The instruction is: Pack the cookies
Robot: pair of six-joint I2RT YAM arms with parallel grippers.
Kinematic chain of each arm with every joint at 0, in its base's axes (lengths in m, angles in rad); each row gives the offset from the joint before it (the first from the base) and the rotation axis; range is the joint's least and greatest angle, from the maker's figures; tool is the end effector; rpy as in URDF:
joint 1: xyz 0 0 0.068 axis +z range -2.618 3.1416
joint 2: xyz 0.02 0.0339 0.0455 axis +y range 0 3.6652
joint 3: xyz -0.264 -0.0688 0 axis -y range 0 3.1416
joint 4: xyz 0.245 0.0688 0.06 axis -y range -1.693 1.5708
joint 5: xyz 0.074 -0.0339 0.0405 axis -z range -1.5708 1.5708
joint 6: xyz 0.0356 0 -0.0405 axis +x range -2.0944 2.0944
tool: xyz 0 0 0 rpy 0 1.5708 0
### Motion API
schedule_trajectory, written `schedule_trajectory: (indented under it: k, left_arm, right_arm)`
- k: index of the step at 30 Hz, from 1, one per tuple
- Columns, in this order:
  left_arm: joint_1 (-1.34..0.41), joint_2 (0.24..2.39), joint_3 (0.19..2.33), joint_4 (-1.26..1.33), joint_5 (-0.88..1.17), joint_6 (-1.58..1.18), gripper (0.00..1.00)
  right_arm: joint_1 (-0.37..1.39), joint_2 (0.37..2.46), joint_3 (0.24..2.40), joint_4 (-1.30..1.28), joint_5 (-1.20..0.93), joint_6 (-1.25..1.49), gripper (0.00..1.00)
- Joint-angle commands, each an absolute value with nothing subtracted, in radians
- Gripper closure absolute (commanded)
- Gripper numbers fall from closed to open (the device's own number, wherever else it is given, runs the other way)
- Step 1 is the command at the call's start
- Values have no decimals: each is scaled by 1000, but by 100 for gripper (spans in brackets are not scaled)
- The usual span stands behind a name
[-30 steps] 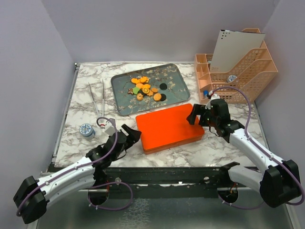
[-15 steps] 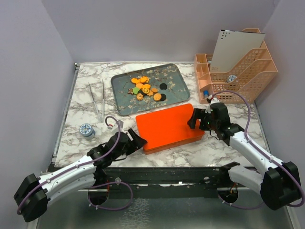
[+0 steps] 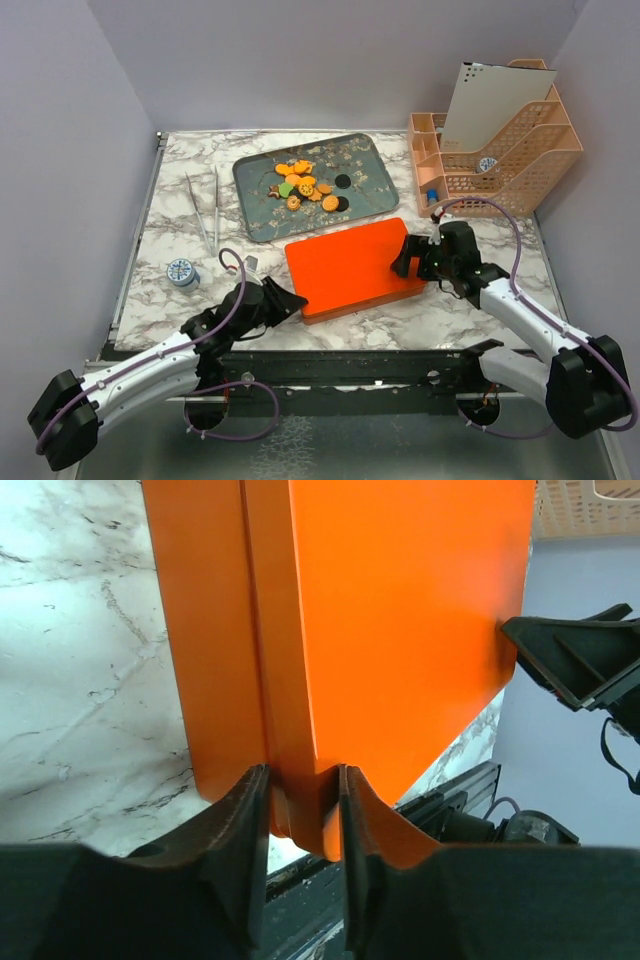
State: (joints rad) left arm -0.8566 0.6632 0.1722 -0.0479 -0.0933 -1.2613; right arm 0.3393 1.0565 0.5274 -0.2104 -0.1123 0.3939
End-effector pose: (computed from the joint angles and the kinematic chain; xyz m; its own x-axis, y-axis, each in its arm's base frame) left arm 0.1009 -0.1114 0.1573 -0.7691 -0.5606 -0.3069 -0.1070 0.5864 -0.8029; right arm 0.1993 0.0746 0.1978 -0.7437 0.1419 -0.6532 -0.1336 0.9259 0.3533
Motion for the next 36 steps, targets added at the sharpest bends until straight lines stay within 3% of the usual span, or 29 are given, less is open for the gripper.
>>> schedule_trajectory:
  k: [1,12,18,28,36]
  left_arm:
    - [-857,727,118,-118,-25,-1239,73]
    - [-857,890,122,53,-94,-1203,97]
    - [-849,1066,229,51,-215,-1099,98]
    - [-850,1215,245,-26,-183,-1025,89]
    - [-843,1128,274,-46,-212,-1017,66]
  right_arm:
    - [345,1071,503,-186,-164,419,0]
    - [345,1068,471,-182,-164,443,0]
    - [345,1032,467,-196,-120,438,0]
    - [344,1040,425,-157,-142,460,1]
    - [345,1020,463,-195,-109,457,0]
